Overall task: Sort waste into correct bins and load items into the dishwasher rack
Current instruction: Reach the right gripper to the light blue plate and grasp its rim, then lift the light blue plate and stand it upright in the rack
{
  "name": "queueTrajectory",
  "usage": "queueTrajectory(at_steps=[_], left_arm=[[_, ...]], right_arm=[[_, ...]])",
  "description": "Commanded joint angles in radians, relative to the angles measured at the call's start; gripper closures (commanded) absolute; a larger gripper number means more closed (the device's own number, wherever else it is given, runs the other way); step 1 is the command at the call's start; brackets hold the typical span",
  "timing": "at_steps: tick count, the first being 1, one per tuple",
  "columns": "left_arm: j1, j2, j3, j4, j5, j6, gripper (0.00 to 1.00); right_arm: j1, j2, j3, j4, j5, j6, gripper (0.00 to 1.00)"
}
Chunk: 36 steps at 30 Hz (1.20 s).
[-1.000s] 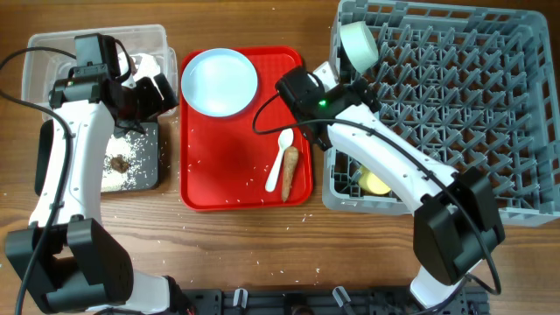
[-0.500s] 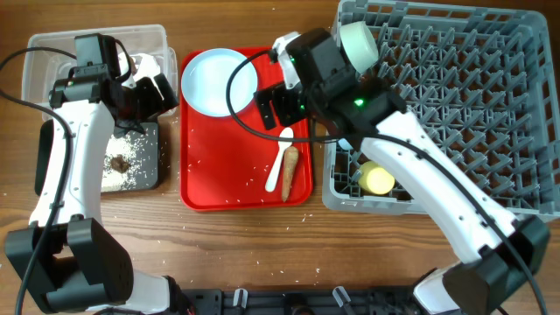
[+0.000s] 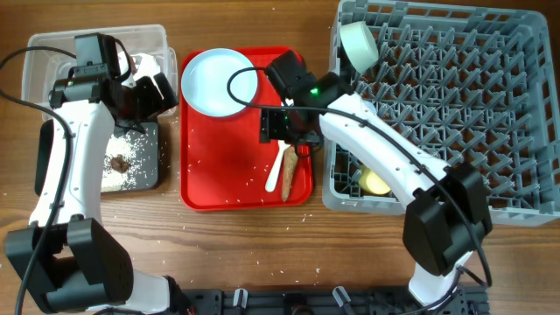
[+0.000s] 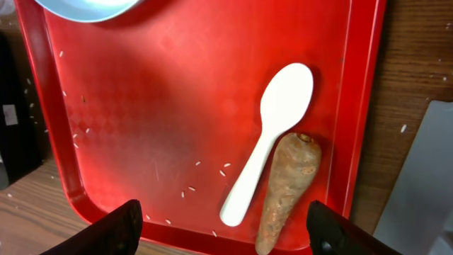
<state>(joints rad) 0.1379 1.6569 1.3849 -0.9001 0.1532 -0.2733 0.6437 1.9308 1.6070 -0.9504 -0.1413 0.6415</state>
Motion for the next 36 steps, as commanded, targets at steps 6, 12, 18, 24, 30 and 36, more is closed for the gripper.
queueTrajectory(at_steps=[6, 12, 18, 24, 30, 36], left_arm=[[0.005, 0.01, 0.016, 0.003, -0.01, -0.004, 0.0], [0.005, 0.01, 0.016, 0.003, -0.009, -0.004, 0.0], [0.005, 0.01, 0.016, 0.003, -0.009, -0.004, 0.0], [0.005, 0.01, 0.016, 0.003, -0.009, -0.004, 0.0], [0.005, 0.01, 0.016, 0.003, -0.009, -0.004, 0.0], [0.005, 0.01, 0.016, 0.003, -0.009, -0.004, 0.0]], right_arm=[[0.071, 0.071, 0.001, 0.01, 0.143, 0.095, 0.27], [0.068, 0.077, 0.001, 0.205, 0.142, 0.061, 0.16], [0.046, 0.077, 0.001, 0.439, 0.141, 0.021, 0.27], [-0.036, 0.156, 0.083, 0.623, 0.137, -0.038, 0.38], [-0.074, 0.386, 0.375, 0.497, 0.058, -0.085, 0.41], [-0.065, 0.5, 0.418, 0.438, 0.081, -0.066, 0.48]])
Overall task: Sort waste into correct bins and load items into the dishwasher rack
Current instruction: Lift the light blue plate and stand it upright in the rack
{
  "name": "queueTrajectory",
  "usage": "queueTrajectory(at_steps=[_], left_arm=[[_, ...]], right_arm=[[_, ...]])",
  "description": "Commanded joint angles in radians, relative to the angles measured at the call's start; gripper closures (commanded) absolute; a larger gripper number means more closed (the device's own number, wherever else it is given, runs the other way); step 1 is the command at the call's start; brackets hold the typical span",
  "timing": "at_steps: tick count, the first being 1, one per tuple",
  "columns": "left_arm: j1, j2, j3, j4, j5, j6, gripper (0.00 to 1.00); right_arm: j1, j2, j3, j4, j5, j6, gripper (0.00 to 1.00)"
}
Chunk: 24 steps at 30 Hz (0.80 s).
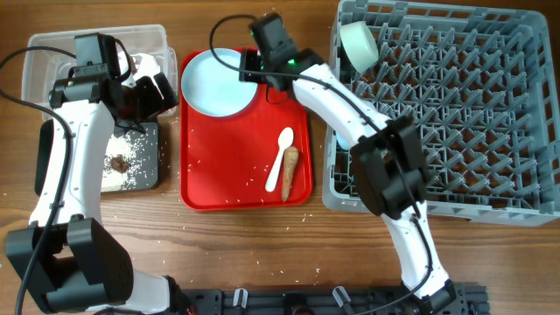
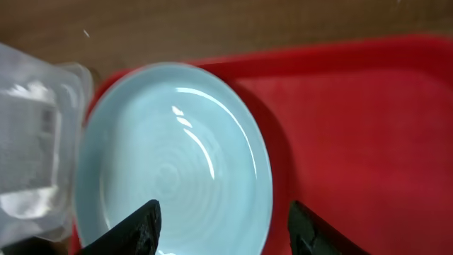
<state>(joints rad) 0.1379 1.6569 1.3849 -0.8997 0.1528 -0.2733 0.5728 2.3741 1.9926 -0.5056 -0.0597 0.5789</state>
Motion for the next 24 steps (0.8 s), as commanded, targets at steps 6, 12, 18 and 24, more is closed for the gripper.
queueTrajectory(at_steps=[6, 12, 18, 24], left_arm=[[0.005, 0.01, 0.016, 0.002, -0.009, -0.004, 0.0], [0.005, 0.01, 0.016, 0.002, -0.009, -0.004, 0.0], [0.005, 0.01, 0.016, 0.002, -0.009, -0.004, 0.0], [0.005, 0.01, 0.016, 0.002, -0.009, -0.004, 0.0]], right_arm=[[0.015, 0.117, 0.029, -0.005, 0.009, -0.003, 0.56], [0.019, 0.125, 0.028, -0.068, 0.063, 0.001, 0.83], [0.019, 0.099, 0.033, -0.269, 0.044, -0.034, 0.92], [0.014, -0.02, 0.033, -0.44, 0.097, -0.1, 0.96]])
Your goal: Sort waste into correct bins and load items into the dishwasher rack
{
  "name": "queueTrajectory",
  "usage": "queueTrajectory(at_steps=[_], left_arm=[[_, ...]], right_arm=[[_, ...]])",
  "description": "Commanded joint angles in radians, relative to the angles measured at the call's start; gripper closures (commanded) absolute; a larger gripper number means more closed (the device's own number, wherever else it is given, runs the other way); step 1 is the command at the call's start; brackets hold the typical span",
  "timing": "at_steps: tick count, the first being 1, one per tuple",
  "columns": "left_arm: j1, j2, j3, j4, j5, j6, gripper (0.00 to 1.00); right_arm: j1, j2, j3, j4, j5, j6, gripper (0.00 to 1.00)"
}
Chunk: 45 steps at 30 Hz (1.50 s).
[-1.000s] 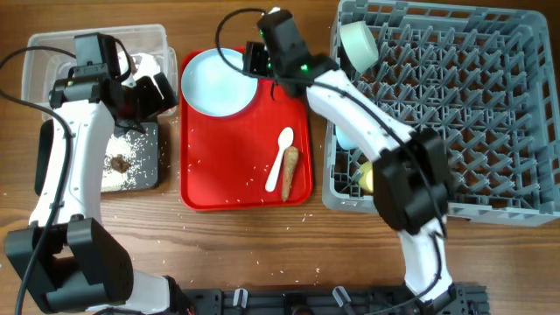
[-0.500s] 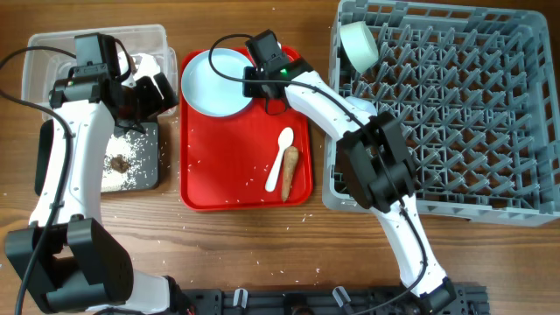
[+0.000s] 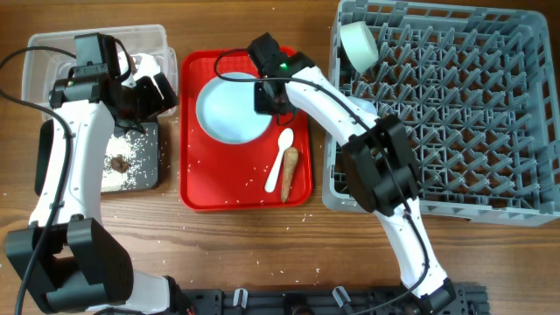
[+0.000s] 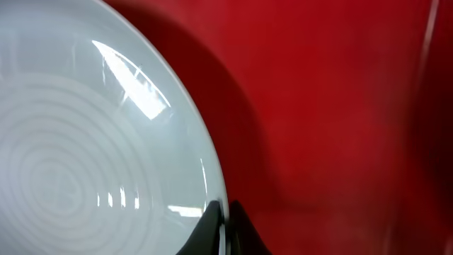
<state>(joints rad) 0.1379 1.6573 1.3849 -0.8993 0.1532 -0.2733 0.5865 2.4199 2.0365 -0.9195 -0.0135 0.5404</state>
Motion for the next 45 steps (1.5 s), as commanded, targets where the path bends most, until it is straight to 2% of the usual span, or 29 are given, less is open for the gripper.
queueTrajectory(at_steps=[1, 6, 8, 13, 18, 21, 27, 30, 37, 38, 39, 40, 42, 44, 45], left_arm=[[0.005, 0.009, 0.016, 0.002, -0.009, -0.004, 0.0], [0.005, 0.009, 0.016, 0.002, -0.009, -0.004, 0.0], [0.005, 0.009, 0.016, 0.002, -0.009, -0.004, 0.0], [0.005, 0.009, 0.016, 0.002, -0.009, -0.004, 0.0], [0.005, 0.009, 0.016, 0.002, -0.009, -0.004, 0.0], [0.005, 0.009, 0.016, 0.002, -0.009, -0.004, 0.0], [0.005, 0.009, 0.016, 0.002, -0.009, -0.004, 0.0], [0.005, 0.009, 0.016, 0.002, -0.009, -0.004, 0.0], [0.005, 0.009, 0.016, 0.002, -0.009, -0.004, 0.0], [0.005, 0.009, 0.016, 0.002, -0.009, -0.004, 0.0], [0.005, 0.009, 0.016, 0.002, -0.009, -0.004, 0.0], [0.005, 0.009, 0.016, 0.002, -0.009, -0.004, 0.0], [0.005, 0.009, 0.016, 0.002, -0.009, -0.004, 0.0], [0.005, 0.009, 0.016, 0.002, -0.009, -0.004, 0.0], [0.005, 0.009, 0.016, 0.002, -0.009, -0.004, 0.0]], right_arm=[[-0.001, -0.097, -0.011, -0.038, 0.051, -0.076, 0.96], [-0.031, -0.303, -0.011, -0.077, 0.125, -0.119, 0.96], [-0.055, -0.399, -0.011, -0.102, 0.213, -0.122, 0.96], [-0.142, -0.613, -0.011, -0.286, 0.647, -0.046, 0.96], [-0.228, -0.66, -0.012, -0.429, 0.937, -0.077, 0.96], [-0.284, -0.651, -0.047, -0.427, 0.934, -0.238, 0.96], [-0.417, -0.553, -0.07, -0.349, 0.906, -0.37, 0.96], [-0.439, -0.485, -0.07, -0.32, 0.827, -0.385, 0.96], [-0.444, -0.379, -0.072, -0.294, 0.793, -0.383, 0.95], [-0.444, -0.38, -0.072, -0.282, 0.76, -0.381, 0.77], [-0.444, -0.38, -0.072, -0.268, 0.715, -0.38, 0.4], [-0.444, -0.382, -0.072, -0.258, 0.67, -0.381, 0.28], [-0.444, -0.385, -0.071, -0.245, 0.547, -0.38, 0.17], [-0.444, -0.4, -0.07, -0.246, 0.42, -0.379, 0.0], [-0.444, -0.415, -0.068, -0.248, 0.362, -0.371, 0.0]])
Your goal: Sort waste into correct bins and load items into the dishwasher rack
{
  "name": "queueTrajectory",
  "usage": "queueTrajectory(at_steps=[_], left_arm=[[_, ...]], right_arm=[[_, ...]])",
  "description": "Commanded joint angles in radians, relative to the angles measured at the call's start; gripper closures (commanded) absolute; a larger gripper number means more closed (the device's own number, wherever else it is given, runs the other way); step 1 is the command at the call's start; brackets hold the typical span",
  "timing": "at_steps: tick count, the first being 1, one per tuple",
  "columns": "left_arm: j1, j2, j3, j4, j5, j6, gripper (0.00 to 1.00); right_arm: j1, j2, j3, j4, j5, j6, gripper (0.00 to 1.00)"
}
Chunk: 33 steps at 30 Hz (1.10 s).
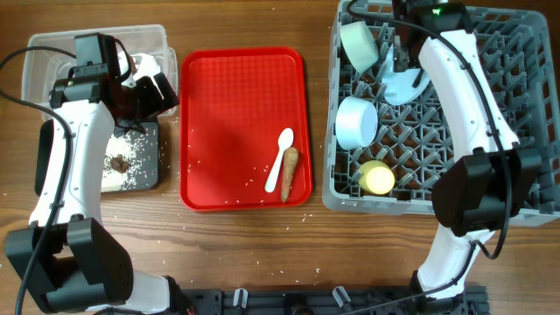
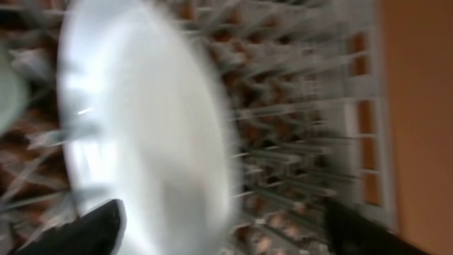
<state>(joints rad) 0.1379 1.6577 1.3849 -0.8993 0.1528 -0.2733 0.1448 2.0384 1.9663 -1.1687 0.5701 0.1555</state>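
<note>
The light blue plate (image 1: 404,86) stands tilted among the prongs of the grey dishwasher rack (image 1: 490,131), near its back left. My right gripper (image 1: 399,54) hovers just above it. In the blurred right wrist view the plate (image 2: 141,127) fills the left half, and the gripper (image 2: 230,223) is open, with its fingers spread wide to either side of the plate's rim. A white spoon (image 1: 282,156) and a carrot (image 1: 290,172) lie on the red tray (image 1: 232,114). My left gripper (image 1: 147,92) hangs over the clear bin (image 1: 52,52); its jaws are unclear.
The rack also holds a pale green cup (image 1: 357,44), a blue-white bowl (image 1: 356,122) and a yellow item (image 1: 378,178). A black bin (image 1: 131,162) with rice grains and a brown scrap sits under the left arm. Rice grains are scattered on the tray and table.
The plate was on the red tray with my right gripper shut on its rim. It now stands in the rack and the gripper is open beside it. The left arm has not moved.
My right gripper was open over the spoon and carrot. Then it was open above the plate at the tray's far end. Then it was shut on the plate's rim, the plate nearer mid-tray. Now the plate is in the rack, released.
</note>
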Motion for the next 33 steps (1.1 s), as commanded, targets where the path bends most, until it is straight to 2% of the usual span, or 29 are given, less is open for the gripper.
queueTrajectory(at_steps=[1, 9, 13, 14, 15, 17, 21, 23, 26, 28, 29, 31, 33], left_arm=[[0.005, 0.009, 0.016, 0.002, -0.009, -0.004, 0.0], [0.005, 0.009, 0.016, 0.002, -0.009, -0.004, 0.0], [0.005, 0.009, 0.016, 0.002, -0.009, -0.004, 0.0], [0.005, 0.009, 0.016, 0.002, -0.009, -0.004, 0.0], [0.005, 0.009, 0.016, 0.002, -0.009, -0.004, 0.0], [0.005, 0.009, 0.016, 0.002, -0.009, -0.004, 0.0], [0.005, 0.009, 0.016, 0.002, -0.009, -0.004, 0.0], [0.005, 0.009, 0.016, 0.002, -0.009, -0.004, 0.0], [0.005, 0.009, 0.016, 0.002, -0.009, -0.004, 0.0], [0.005, 0.009, 0.016, 0.002, -0.009, -0.004, 0.0], [0.005, 0.009, 0.016, 0.002, -0.009, -0.004, 0.0], [0.005, 0.009, 0.016, 0.002, -0.009, -0.004, 0.0], [0.005, 0.009, 0.016, 0.014, -0.009, -0.004, 0.0]], right_arm=[[-0.002, -0.053, 0.008, -0.003, -0.261, 0.035, 0.0], [-0.002, -0.332, 0.025, 0.006, -0.394, 0.056, 0.0], [-0.002, -0.415, 0.025, 0.022, -0.792, 0.054, 0.0], [0.006, -0.409, 0.02, 0.024, -0.898, 0.054, 0.04], [0.026, -0.394, 0.007, 0.027, -0.961, 0.057, 0.12], [0.075, -0.372, -0.023, 0.028, -0.955, 0.085, 0.17], [0.232, -0.287, -0.129, 0.036, -0.79, 0.283, 0.2], [0.32, -0.228, -0.183, 0.051, -0.766, 0.33, 0.29], [0.408, -0.165, -0.216, 0.063, -0.757, 0.372, 0.3], [0.433, -0.161, -0.217, 0.061, -0.738, 0.372, 0.3], [0.441, -0.163, -0.217, 0.061, -0.72, 0.372, 0.27], [0.438, -0.176, -0.216, 0.058, -0.689, 0.363, 0.0], [0.409, -0.207, -0.205, 0.04, -0.683, 0.341, 0.0]])
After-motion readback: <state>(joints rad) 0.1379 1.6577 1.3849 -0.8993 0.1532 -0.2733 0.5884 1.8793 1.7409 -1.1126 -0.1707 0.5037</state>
